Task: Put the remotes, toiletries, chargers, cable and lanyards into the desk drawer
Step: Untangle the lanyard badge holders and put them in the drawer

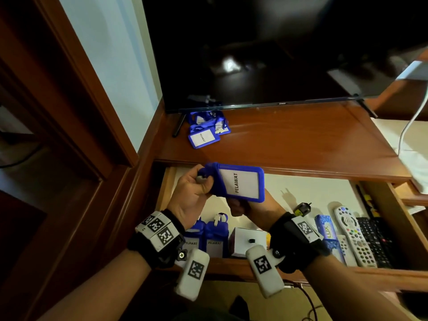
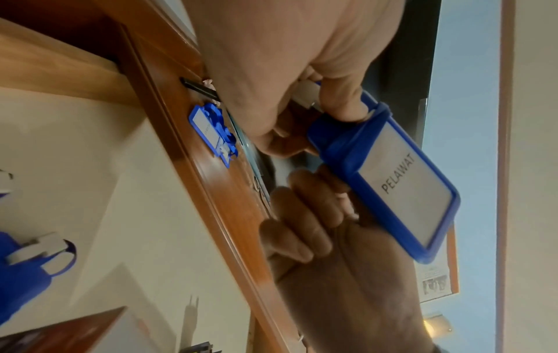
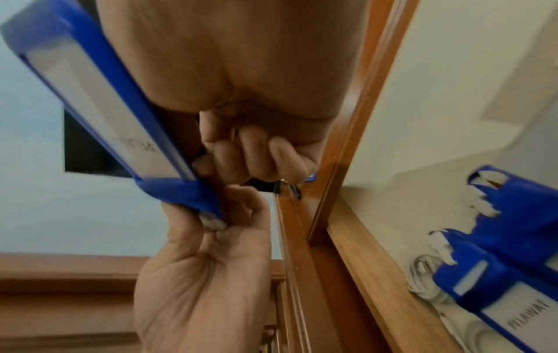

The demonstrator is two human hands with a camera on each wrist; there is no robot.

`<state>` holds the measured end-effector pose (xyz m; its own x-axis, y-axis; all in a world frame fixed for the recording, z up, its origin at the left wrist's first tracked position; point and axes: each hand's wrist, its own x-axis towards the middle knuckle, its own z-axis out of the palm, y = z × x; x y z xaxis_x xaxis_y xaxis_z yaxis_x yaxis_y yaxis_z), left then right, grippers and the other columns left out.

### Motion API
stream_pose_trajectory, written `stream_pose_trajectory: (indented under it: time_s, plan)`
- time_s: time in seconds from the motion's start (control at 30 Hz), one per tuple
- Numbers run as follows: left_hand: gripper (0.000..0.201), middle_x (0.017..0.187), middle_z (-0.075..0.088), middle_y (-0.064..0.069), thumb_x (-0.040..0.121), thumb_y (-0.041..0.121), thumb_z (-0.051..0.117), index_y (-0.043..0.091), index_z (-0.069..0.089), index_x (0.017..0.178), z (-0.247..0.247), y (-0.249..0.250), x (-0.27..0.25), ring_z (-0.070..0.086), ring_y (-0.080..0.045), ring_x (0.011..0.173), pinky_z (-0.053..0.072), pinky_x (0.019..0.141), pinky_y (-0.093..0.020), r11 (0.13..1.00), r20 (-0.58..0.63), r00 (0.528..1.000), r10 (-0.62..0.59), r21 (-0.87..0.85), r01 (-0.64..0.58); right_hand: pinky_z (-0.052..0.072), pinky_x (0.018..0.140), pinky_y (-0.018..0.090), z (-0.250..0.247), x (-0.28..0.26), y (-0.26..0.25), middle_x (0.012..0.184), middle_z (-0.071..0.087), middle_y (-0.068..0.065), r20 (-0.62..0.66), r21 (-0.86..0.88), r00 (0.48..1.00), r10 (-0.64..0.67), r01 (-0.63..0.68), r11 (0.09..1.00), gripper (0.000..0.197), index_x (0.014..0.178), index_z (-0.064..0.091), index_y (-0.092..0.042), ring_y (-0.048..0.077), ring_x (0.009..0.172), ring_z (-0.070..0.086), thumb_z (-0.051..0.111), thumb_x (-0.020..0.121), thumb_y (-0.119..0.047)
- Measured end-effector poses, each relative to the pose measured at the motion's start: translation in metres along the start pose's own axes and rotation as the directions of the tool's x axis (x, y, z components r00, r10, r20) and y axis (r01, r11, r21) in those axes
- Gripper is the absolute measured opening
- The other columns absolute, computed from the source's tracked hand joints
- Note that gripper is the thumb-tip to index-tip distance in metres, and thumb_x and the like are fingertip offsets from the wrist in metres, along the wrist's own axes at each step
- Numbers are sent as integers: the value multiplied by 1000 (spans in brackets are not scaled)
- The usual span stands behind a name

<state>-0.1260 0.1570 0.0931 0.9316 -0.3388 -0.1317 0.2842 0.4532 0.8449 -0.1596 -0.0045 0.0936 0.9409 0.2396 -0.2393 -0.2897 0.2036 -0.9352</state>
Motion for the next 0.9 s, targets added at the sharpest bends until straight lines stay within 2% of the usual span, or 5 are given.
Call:
stream_pose_trajectory:
  time_s: [0.2, 0.37, 0.47, 0.67, 0.9]
  plan:
    - [18, 87, 67, -12, 87, -7, 51, 7, 58, 96, -28, 5, 5, 66, -22, 85, 54, 77, -32, 928, -126, 989, -81, 352, 121, 42, 55, 29, -29, -11, 20, 67, 58, 4, -197, -398, 973, 125, -196, 896, 24, 93, 65, -5, 15, 60, 50, 45, 98, -18]
    - [13, 83, 59, -5, 83, 1, 64, 11, 58, 87, -48, -5, 18, 59, -18, 80, 50, 65, -25, 452, -152, 984, -88, 875, 175, 43, 94, 37, -62, -24, 43, 118, 52, -1, -86, -927, 963, 255, -171, 334, 77, 124, 48, -31, 16, 108, 45, 67, 59, -67]
    - [19, 82, 59, -4, 79, 9, 68, 19, 54, 70, -51, -20, 28, 59, -22, 79, 46, 59, -25, 111, -90, 975, -205, 987, 114, 35, 105, 48, -66, -27, 58, 135, 38, 0, -67, -990, 922, 380, -109, 89, 92, 138, 28, -33, 24, 126, 32, 76, 63, -56]
    - [12, 96, 60, -12, 82, 6, 52, 16, 53, 73, -54, -48, 35, 57, -28, 83, 43, 67, -31, -311, -149, 888, -435, 950, 7, 48, 88, 33, -78, -7, 67, 121, 50, 3, -70, -956, 953, 293, -148, 254, 71, 121, 39, -24, 21, 106, 49, 81, 65, -33]
    - [21, 103, 64, -12, 84, 6, 50, 10, 64, 99, -68, -77, 36, 62, -30, 91, 50, 75, -34, -436, -264, 838, -478, 899, 34, 41, 88, 28, -106, 41, 58, 120, 58, 9, -84, -921, 967, 238, -167, 352, 50, 120, 58, -15, 25, 112, 53, 76, 74, -22]
